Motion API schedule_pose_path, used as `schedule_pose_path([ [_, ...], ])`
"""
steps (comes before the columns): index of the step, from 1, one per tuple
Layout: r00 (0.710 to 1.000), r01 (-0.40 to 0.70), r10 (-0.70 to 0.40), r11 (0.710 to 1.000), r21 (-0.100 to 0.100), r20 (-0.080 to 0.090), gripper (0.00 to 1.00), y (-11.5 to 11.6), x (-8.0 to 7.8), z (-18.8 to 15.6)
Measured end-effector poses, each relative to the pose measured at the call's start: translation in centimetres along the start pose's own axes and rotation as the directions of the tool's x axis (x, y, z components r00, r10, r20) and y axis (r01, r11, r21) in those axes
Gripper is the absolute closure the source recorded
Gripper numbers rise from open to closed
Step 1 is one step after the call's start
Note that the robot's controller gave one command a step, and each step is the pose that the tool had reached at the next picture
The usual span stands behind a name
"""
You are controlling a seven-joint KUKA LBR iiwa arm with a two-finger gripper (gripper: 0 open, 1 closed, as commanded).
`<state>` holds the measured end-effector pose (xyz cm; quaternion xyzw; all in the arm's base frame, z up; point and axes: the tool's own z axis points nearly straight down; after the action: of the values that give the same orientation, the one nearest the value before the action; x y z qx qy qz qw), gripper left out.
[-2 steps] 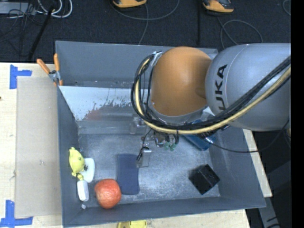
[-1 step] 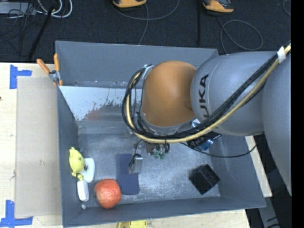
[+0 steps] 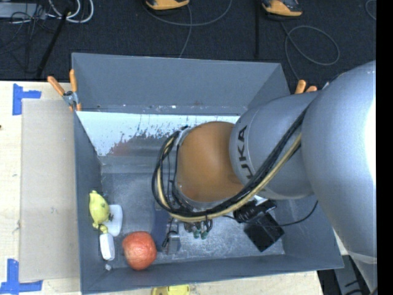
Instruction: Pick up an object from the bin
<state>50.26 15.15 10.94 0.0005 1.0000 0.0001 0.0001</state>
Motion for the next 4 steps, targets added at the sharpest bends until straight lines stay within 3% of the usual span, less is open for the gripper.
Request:
schedule_pose_path([
  [1,1.0,0.002,-0.002,1.0,0.003,-0.013,0.0,0.2,1.0,-3.0],
  [2,0.994,-0.109,0.109,0.994,-0.002,0.006,0.0,1.1,-0.3,-6.6],
  [3,0.986,-0.165,0.165,0.986,0.001,-0.002,0.0,2.4,0.8,-5.4],
  [4,0.995,0.099,-0.099,0.995,0.001,-0.001,0.0,2.3,1.0,-3.3],
])
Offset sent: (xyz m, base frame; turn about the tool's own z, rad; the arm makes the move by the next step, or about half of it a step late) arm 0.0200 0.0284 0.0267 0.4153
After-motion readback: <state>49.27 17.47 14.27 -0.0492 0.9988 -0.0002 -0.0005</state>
